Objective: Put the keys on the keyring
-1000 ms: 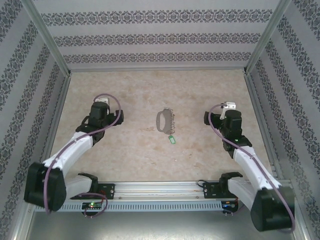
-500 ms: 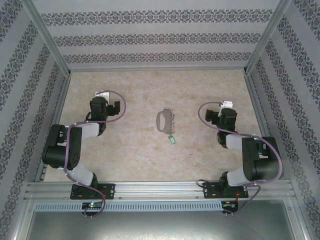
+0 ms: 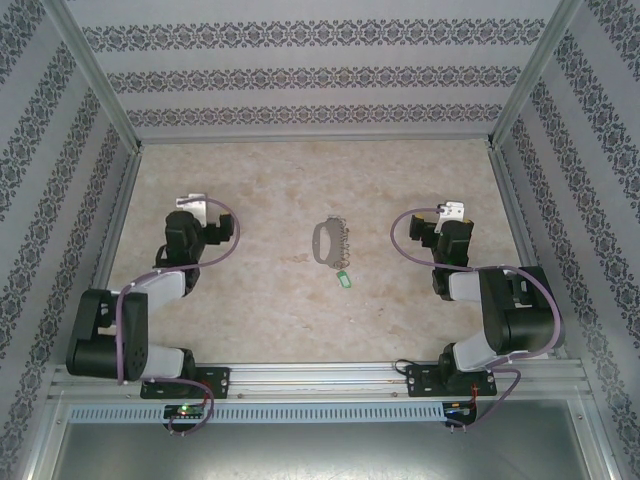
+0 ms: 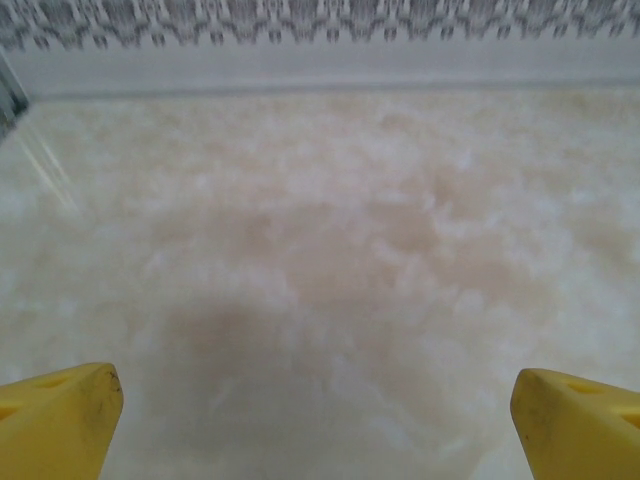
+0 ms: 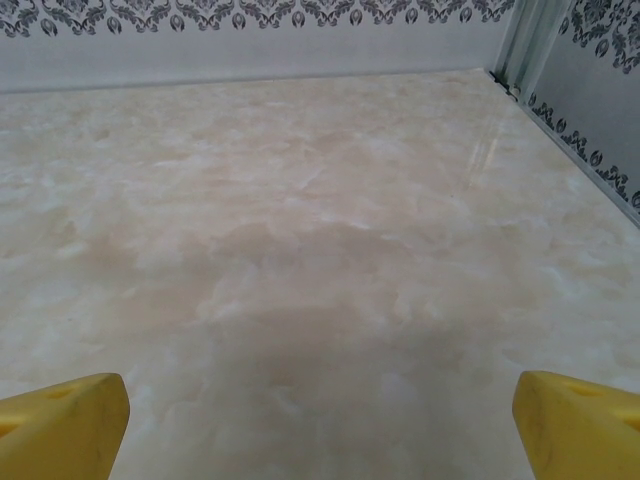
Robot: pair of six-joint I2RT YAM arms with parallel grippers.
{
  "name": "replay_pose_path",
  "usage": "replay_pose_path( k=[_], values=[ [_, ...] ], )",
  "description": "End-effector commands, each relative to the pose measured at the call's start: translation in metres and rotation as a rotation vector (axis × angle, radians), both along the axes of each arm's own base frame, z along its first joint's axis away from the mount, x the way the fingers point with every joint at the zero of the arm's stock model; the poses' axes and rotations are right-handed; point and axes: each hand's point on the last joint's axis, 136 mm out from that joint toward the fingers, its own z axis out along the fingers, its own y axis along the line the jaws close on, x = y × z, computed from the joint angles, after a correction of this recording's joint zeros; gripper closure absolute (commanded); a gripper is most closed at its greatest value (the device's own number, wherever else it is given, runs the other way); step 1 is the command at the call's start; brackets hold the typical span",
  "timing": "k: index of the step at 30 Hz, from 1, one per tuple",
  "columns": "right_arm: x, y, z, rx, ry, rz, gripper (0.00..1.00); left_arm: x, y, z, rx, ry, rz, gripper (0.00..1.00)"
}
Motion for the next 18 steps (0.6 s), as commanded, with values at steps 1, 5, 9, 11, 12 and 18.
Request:
replay_pose_path(
  k=[1, 5, 9, 11, 12, 18],
  values=[
    [0.004, 0.007, 0.01, -0.011, -0.039, 0.033, 0.02, 0.003, 0.003, -0.011, 0.012, -0.039, -0.015, 0.0],
    [0.004, 0.008, 0.011, -0.013, -0.039, 0.036, 0.02, 0.004, -0.002, -0.029, 0.011, -0.048, -0.046, 0.0],
    [0.004, 0.008, 0.01, -0.013, -0.038, 0.037, 0.02, 0.006, 0.007, -0.032, -0.015, -0.043, -0.013, 0.0],
    [0.005, 0.009, 0.01, -0.011, -0.036, 0.045, 0.02, 0.005, 0.007, -0.034, -0.016, -0.029, -0.013, 0.0],
    [0.005, 0.011, 0.01, -0.009, -0.034, 0.056, 0.02, 0.006, 0.007, -0.032, -0.015, -0.04, -0.013, 0.0],
    [0.006, 0.014, 0.01, 0.002, -0.031, 0.084, 0.02, 0.006, 0.007, -0.033, -0.014, -0.036, -0.012, 0.0]
  ],
)
